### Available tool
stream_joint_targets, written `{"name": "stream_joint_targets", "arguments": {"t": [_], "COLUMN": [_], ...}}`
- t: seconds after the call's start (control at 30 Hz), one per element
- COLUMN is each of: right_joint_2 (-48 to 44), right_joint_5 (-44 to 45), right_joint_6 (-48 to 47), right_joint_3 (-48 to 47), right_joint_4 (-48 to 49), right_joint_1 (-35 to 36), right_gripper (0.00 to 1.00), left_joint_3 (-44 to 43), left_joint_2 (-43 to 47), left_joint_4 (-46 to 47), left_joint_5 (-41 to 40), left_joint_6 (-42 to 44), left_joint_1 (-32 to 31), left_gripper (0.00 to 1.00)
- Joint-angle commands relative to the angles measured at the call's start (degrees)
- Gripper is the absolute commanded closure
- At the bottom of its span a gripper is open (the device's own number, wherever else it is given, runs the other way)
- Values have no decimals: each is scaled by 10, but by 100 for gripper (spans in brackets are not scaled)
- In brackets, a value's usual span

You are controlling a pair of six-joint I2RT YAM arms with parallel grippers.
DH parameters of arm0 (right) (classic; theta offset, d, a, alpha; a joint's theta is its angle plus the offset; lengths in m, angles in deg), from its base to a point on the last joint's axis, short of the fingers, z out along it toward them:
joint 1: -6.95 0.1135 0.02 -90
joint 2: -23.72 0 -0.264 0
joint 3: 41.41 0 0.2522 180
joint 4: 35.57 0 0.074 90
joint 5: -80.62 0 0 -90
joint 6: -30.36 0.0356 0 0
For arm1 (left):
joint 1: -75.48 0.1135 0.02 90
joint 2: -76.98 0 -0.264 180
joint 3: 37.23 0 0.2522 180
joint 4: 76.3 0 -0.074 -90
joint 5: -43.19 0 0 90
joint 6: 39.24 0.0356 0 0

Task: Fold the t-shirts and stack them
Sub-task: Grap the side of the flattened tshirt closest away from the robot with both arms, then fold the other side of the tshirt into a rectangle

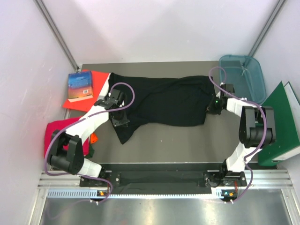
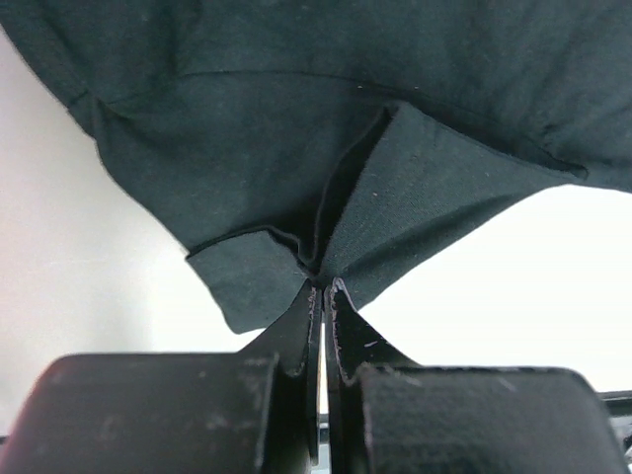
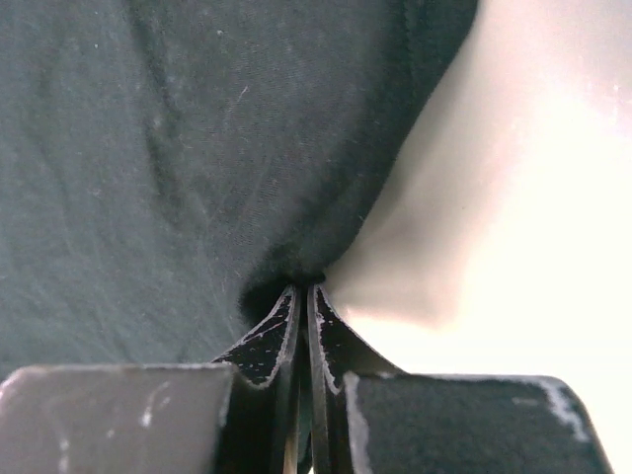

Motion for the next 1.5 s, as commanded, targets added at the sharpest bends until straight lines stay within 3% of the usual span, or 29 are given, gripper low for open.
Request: {"name": "stream_joint_targets", "arguments": {"t": [0.0,0.43,0.73,1.0,1.47], "right_joint_2": [23,-184,-255,-167,88], "right_joint_5": [59,105,89,108,118], "right_joint_6": [-41,-70,-78,-86,-82], "right_joint_3": [-18,-7,-23,-71,-299], "right_joint_4": [-99,-246,-304,-244,-226], "right_joint_1": [39,30,27,26,26], "right_gripper": [100,100,100,100,100], "left_joint_3": [-30,-62,-180,-282,-534], "left_joint_2": [12,17,19,-51,-287], "left_joint_4": [-22,-66,-137,-101,-125], "left_joint_5": [-26,-53,-138,-203,-273], "left_joint_6": [8,-10,-8,19,75], "left_joint_1": [-2,-2,-2,-1,-1], "left_gripper": [100,100,100,100,100]}}
